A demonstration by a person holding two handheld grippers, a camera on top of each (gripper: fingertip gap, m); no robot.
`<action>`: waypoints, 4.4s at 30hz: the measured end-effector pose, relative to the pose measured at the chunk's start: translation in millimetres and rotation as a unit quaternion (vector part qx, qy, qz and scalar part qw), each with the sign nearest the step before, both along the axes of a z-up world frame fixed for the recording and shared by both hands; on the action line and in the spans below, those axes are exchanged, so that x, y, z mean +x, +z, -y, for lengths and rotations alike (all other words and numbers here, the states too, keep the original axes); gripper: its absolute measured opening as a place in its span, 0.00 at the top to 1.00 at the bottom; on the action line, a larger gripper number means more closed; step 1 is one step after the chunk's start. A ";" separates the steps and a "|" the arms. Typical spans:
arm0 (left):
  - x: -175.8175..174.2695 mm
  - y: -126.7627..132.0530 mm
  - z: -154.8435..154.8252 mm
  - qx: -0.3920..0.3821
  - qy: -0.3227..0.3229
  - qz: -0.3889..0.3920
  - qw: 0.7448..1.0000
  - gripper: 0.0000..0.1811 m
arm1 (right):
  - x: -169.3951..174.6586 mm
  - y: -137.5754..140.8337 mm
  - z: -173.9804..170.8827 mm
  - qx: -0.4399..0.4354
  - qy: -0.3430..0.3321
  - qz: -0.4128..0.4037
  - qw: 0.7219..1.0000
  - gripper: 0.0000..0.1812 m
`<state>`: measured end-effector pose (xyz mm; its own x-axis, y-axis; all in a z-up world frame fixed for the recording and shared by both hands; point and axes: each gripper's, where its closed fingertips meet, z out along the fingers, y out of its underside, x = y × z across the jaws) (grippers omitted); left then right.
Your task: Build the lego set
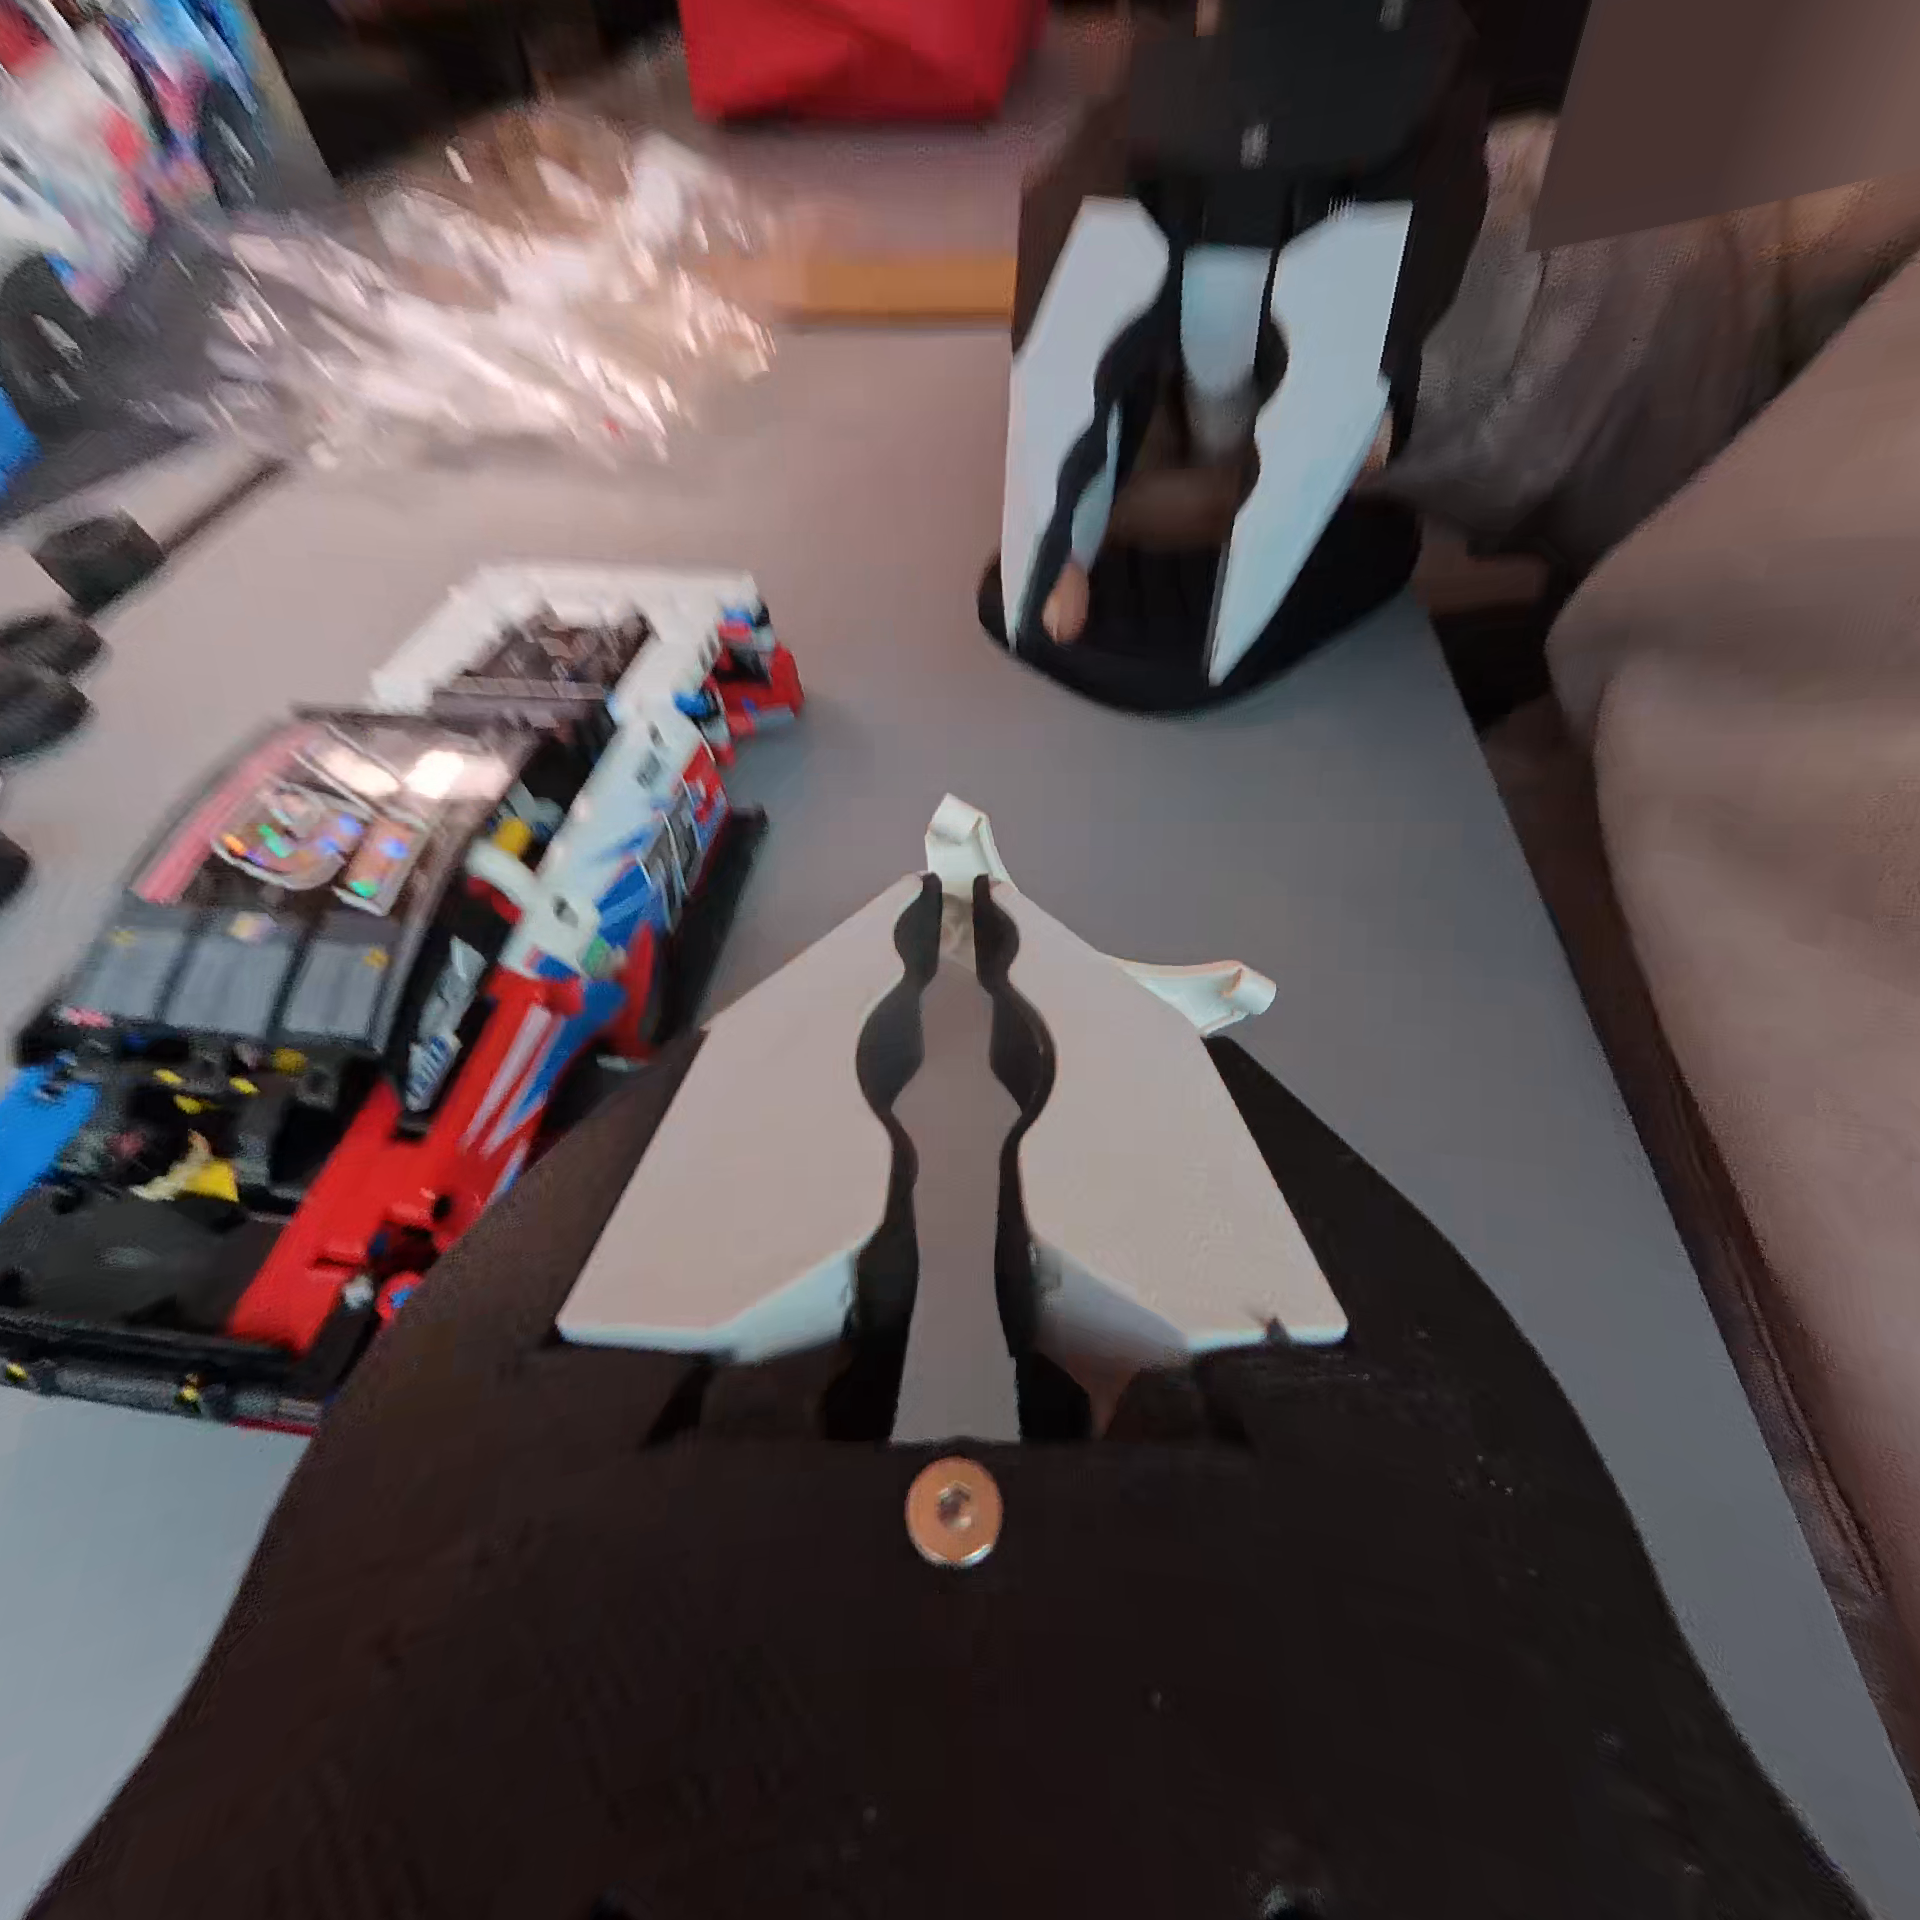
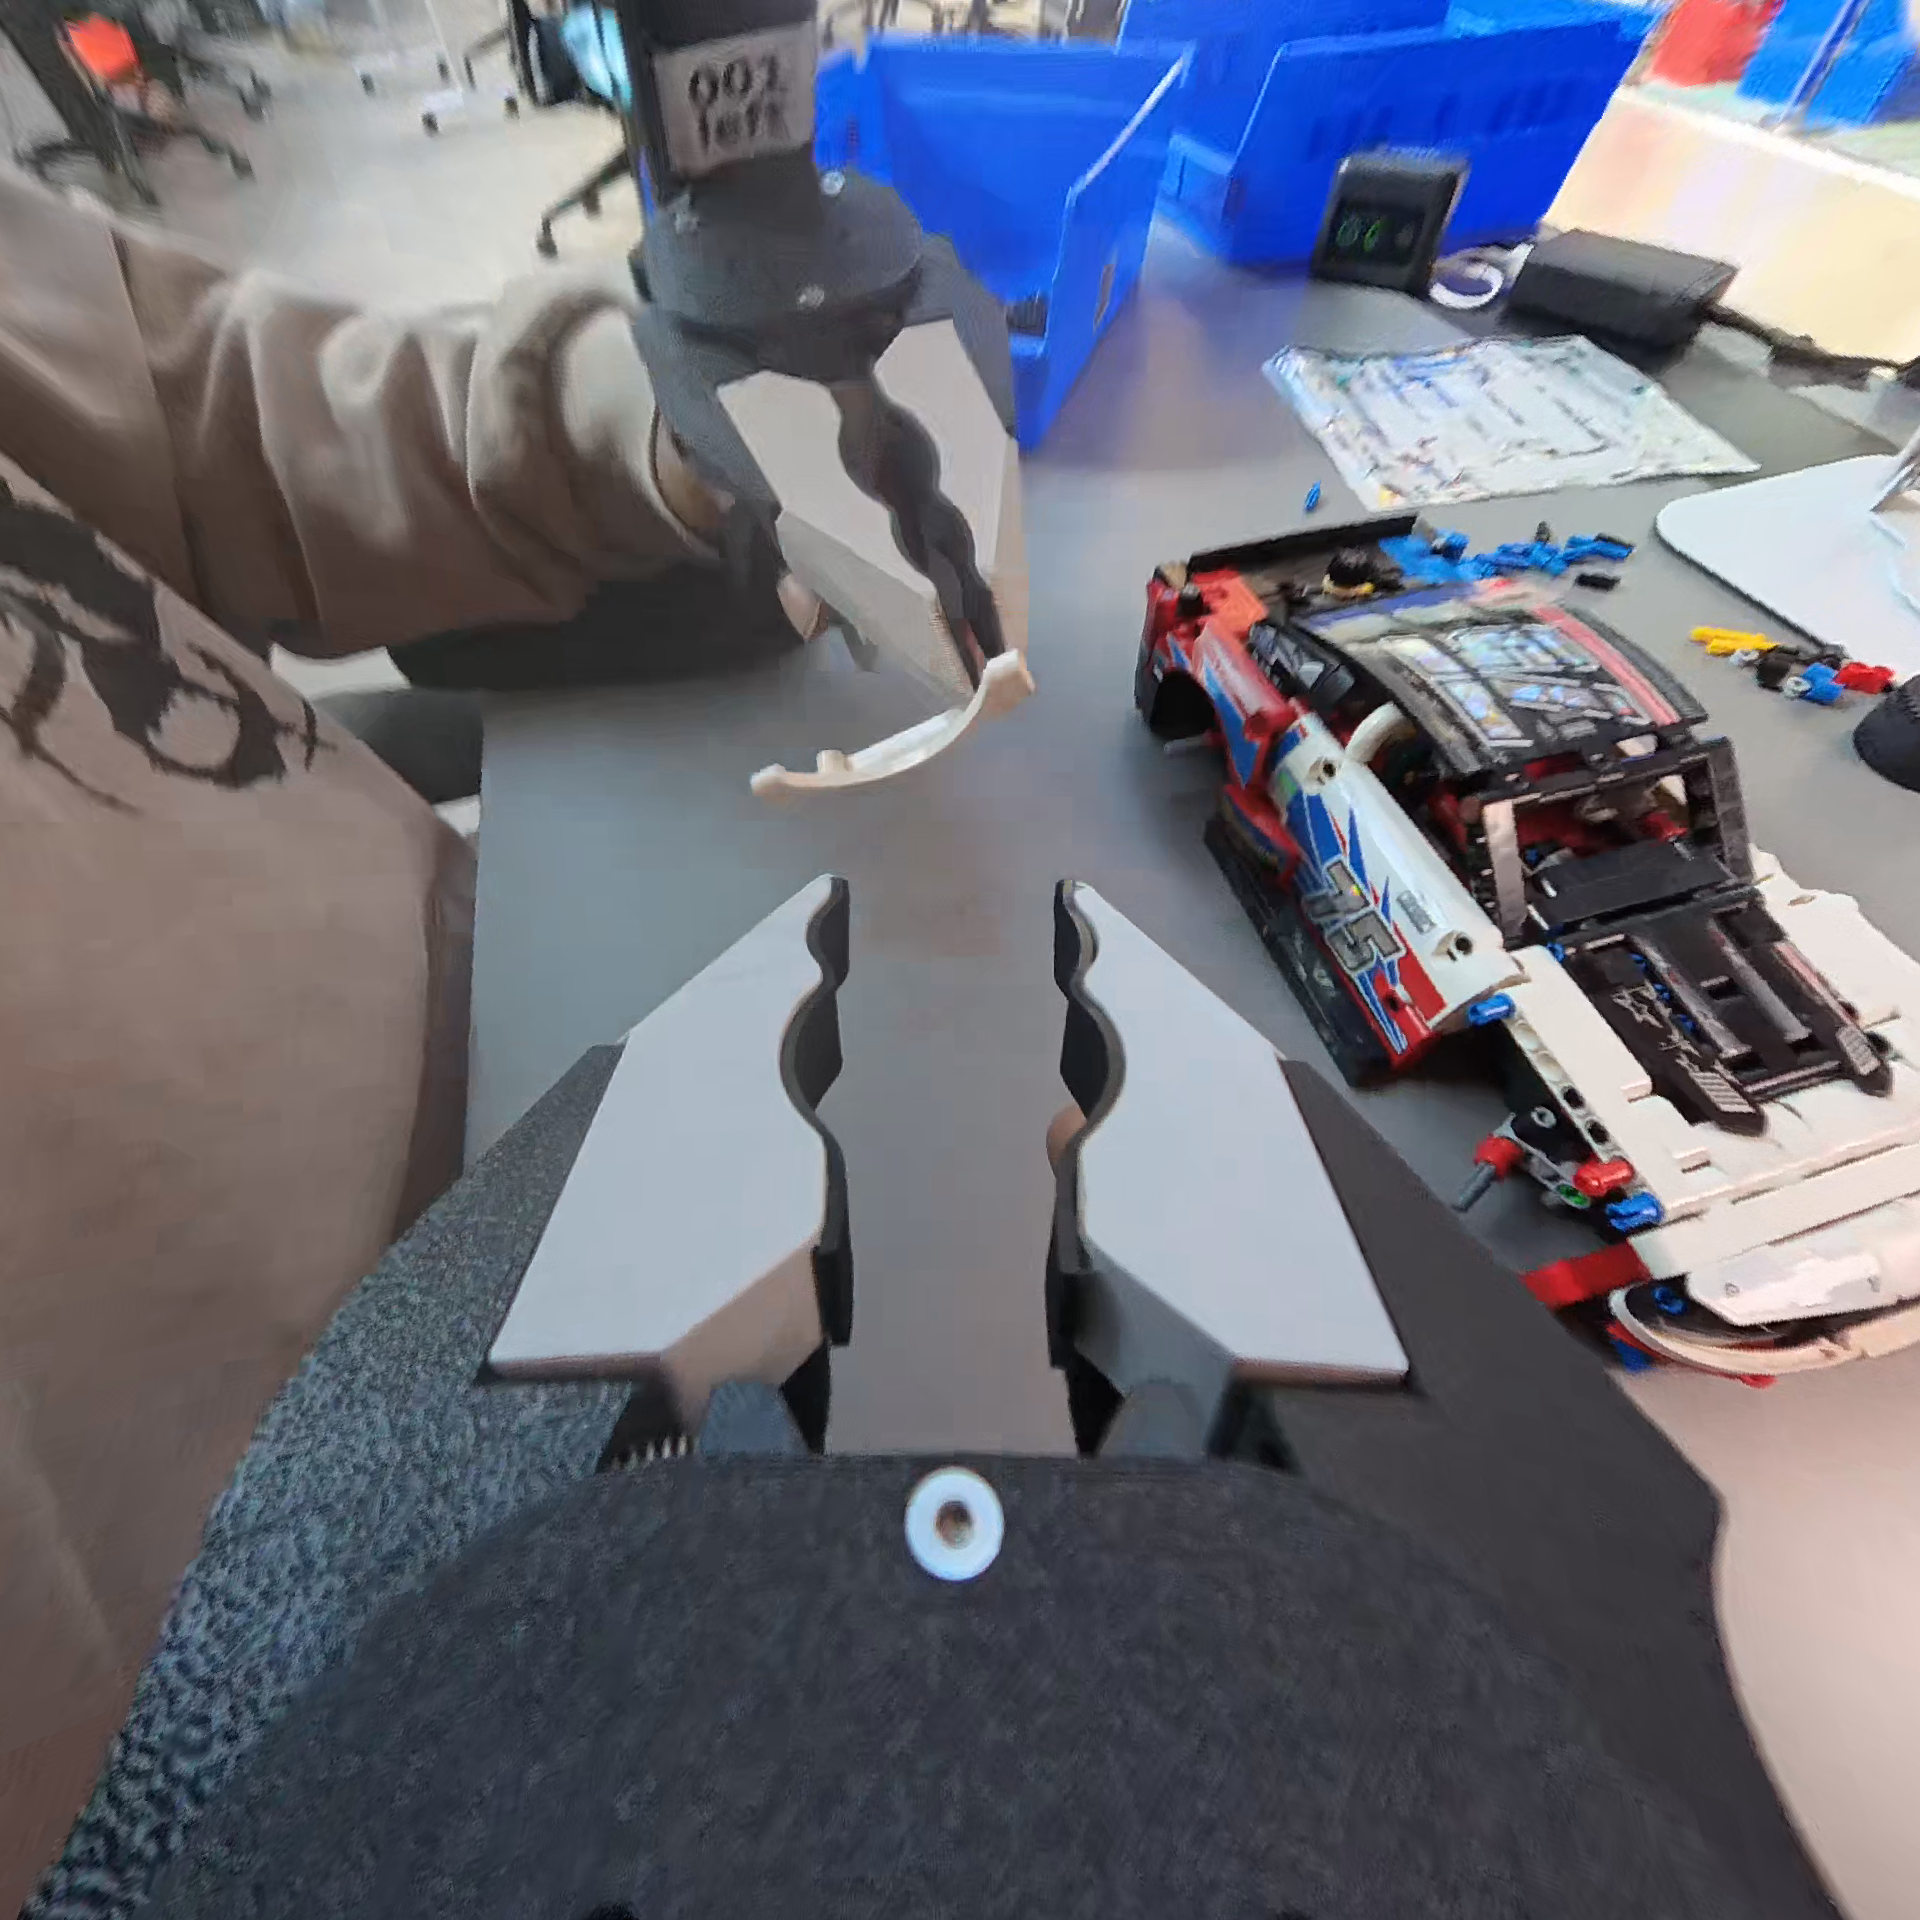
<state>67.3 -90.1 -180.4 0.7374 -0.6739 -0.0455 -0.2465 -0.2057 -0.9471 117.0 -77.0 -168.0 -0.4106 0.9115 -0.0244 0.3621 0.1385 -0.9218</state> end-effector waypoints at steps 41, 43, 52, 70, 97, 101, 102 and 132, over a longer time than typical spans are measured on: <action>-37.2 -71.7 -37.9 -0.203 0.138 -0.084 0.966 0.91 | 1.2 2.5 -25.8 0.021 -0.028 -0.059 0.998 0.82; -35.2 -68.9 -37.4 -0.212 0.136 -0.050 0.966 0.93 | -2.9 -9.8 -28.3 0.099 -0.027 -0.049 0.993 0.82; 0.7 -32.5 -29.6 -0.271 0.060 0.193 0.941 0.97 | -37.1 -27.5 -36.0 0.500 0.014 -0.109 0.859 0.76; 53.7 16.1 -11.4 -0.005 -0.047 0.021 0.999 0.87 | 11.8 -8.3 10.1 0.004 0.205 0.129 0.970 1.00; 54.9 -18.3 -55.0 -0.156 0.004 0.158 0.975 0.97 | -2.6 -30.1 -59.1 0.347 -0.048 0.003 0.937 0.93; 51.1 -20.8 -64.7 -0.162 0.015 0.147 0.976 0.97 | -5.8 -32.8 -69.2 0.373 -0.052 0.007 0.926 0.93; 48.9 -22.0 -66.7 -0.170 0.021 0.141 0.975 0.97 | -6.9 -33.2 -72.9 0.380 -0.056 0.006 0.923 0.93; -63.2 -30.9 -94.9 -0.405 -0.068 -0.125 0.903 0.51 | -17.5 -54.1 -106.8 0.556 -0.065 0.016 0.829 0.93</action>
<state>4.1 4.8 -211.3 0.6799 -0.6449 0.3490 -0.5074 -0.7574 -0.4110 99.5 29.7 -222.1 -0.3224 0.4148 0.8509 0.4630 0.8531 -0.2405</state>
